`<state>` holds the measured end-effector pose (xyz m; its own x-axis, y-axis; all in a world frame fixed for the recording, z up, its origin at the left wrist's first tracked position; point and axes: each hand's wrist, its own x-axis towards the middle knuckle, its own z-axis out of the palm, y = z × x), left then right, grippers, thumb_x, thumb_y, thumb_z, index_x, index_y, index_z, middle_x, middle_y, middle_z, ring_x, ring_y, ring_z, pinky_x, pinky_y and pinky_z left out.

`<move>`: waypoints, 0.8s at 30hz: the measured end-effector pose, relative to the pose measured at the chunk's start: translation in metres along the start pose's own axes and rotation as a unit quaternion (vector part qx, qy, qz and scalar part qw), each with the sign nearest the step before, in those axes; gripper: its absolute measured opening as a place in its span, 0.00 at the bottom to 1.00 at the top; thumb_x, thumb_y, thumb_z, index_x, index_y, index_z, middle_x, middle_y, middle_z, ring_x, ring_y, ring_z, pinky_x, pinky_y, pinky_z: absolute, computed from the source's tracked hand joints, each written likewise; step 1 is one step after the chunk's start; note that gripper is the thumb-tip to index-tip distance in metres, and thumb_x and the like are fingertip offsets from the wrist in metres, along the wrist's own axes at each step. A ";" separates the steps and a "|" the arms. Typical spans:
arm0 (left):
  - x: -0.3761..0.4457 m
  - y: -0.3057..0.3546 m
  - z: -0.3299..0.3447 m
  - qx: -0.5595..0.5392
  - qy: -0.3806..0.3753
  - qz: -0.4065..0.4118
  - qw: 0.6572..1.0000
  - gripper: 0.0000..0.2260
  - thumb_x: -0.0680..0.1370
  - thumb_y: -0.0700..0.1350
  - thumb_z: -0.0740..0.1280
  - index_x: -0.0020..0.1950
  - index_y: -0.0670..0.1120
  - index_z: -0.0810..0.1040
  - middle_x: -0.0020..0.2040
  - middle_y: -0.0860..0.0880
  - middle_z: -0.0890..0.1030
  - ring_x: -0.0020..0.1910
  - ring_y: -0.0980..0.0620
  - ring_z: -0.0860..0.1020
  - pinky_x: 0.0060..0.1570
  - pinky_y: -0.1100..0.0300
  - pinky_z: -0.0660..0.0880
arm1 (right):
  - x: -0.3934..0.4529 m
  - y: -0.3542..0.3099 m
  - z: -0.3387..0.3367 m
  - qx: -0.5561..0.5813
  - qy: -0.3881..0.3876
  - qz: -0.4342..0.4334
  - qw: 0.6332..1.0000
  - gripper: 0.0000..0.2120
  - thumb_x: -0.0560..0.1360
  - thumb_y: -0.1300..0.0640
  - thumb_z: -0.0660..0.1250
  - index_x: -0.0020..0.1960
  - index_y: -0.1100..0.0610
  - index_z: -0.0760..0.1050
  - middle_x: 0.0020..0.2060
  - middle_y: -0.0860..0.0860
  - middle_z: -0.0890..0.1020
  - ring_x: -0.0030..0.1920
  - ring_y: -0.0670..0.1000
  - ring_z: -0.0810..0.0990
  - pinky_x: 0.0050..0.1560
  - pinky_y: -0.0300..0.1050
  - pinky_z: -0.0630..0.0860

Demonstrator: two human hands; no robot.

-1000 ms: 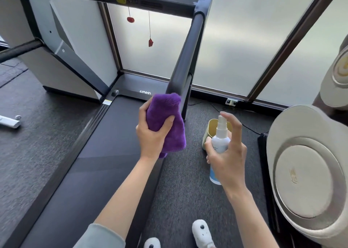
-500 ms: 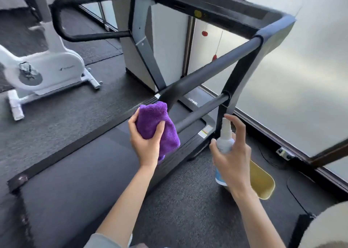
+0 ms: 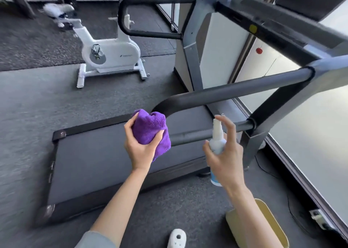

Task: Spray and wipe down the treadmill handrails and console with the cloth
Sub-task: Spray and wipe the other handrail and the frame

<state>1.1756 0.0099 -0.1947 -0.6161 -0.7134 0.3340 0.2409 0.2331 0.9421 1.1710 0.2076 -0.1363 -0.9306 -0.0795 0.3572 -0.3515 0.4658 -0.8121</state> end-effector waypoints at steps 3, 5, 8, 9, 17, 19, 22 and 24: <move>-0.004 -0.001 0.004 0.008 0.035 0.010 0.999 0.31 0.63 0.54 0.76 0.63 0.53 0.70 0.58 0.69 0.75 0.58 0.60 0.76 0.61 0.63 0.70 | 0.005 0.014 0.001 -0.005 -0.023 0.002 1.000 0.31 0.72 0.68 0.68 0.66 0.41 0.66 0.32 0.50 0.74 0.27 0.50 0.69 0.30 0.49 0.74; -0.008 0.001 0.006 0.010 0.054 0.008 0.998 0.31 0.63 0.53 0.76 0.63 0.52 0.70 0.59 0.68 0.75 0.58 0.59 0.76 0.60 0.63 0.70 | 0.007 0.026 -0.002 -0.017 -0.033 0.001 0.999 0.30 0.73 0.66 0.70 0.67 0.41 0.65 0.33 0.46 0.75 0.29 0.49 0.70 0.31 0.47 0.74; -0.013 0.004 0.008 0.012 0.074 -0.002 0.997 0.30 0.63 0.54 0.75 0.62 0.55 0.69 0.58 0.67 0.76 0.57 0.59 0.76 0.60 0.65 0.70 | 0.010 0.038 -0.014 -0.015 -0.087 -0.012 0.996 0.33 0.72 0.66 0.70 0.70 0.43 0.63 0.35 0.43 0.75 0.34 0.44 0.73 0.38 0.33 0.73; -0.014 0.006 0.010 0.013 0.079 -0.010 0.997 0.29 0.63 0.54 0.75 0.62 0.56 0.69 0.58 0.66 0.76 0.57 0.60 0.76 0.59 0.65 0.70 | 0.012 0.042 -0.018 -0.014 -0.112 -0.011 0.994 0.35 0.72 0.68 0.69 0.72 0.45 0.63 0.34 0.45 0.75 0.36 0.41 0.73 0.41 0.27 0.70; -0.030 0.018 0.030 0.051 0.177 -0.036 0.982 0.31 0.65 0.54 0.73 0.65 0.46 0.69 0.62 0.47 0.77 0.59 0.49 0.77 0.63 0.51 0.72 | 0.042 0.082 -0.038 0.041 -0.214 -0.040 0.975 0.40 0.69 0.70 0.67 0.70 0.36 0.61 0.26 0.52 0.70 0.27 0.46 0.66 0.31 0.40 0.69; -0.034 0.020 0.035 0.064 0.204 -0.044 0.976 0.31 0.66 0.54 0.73 0.66 0.46 0.69 0.63 0.47 0.77 0.60 0.48 0.76 0.64 0.47 0.72 | 0.049 0.089 -0.044 0.054 -0.241 -0.054 0.967 0.38 0.70 0.70 0.67 0.69 0.39 0.61 0.28 0.47 0.73 0.27 0.46 0.67 0.31 0.33 0.68; -0.036 0.022 0.041 0.079 0.226 -0.049 0.970 0.30 0.67 0.54 0.73 0.66 0.47 0.69 0.63 0.48 0.77 0.59 0.49 0.77 0.63 0.47 0.72 | 0.057 0.096 -0.052 0.080 -0.271 -0.050 0.958 0.35 0.72 0.69 0.66 0.69 0.41 0.60 0.28 0.45 0.74 0.28 0.46 0.70 0.33 0.32 0.69; -0.037 0.023 0.043 0.084 0.233 -0.051 0.967 0.30 0.67 0.54 0.72 0.66 0.47 0.69 0.62 0.49 0.77 0.58 0.50 0.77 0.62 0.48 0.73 | 0.062 0.099 -0.055 0.093 -0.289 -0.039 0.952 0.33 0.73 0.64 0.65 0.69 0.37 0.59 0.30 0.53 0.75 0.30 0.49 0.74 0.35 0.39 0.74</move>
<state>1.1714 0.0699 -0.1837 -0.2154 -0.9496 0.2279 0.0469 0.2231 0.9737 1.0839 0.2969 -0.1695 -0.7829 -0.6040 0.1492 -0.3827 0.2785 -0.8809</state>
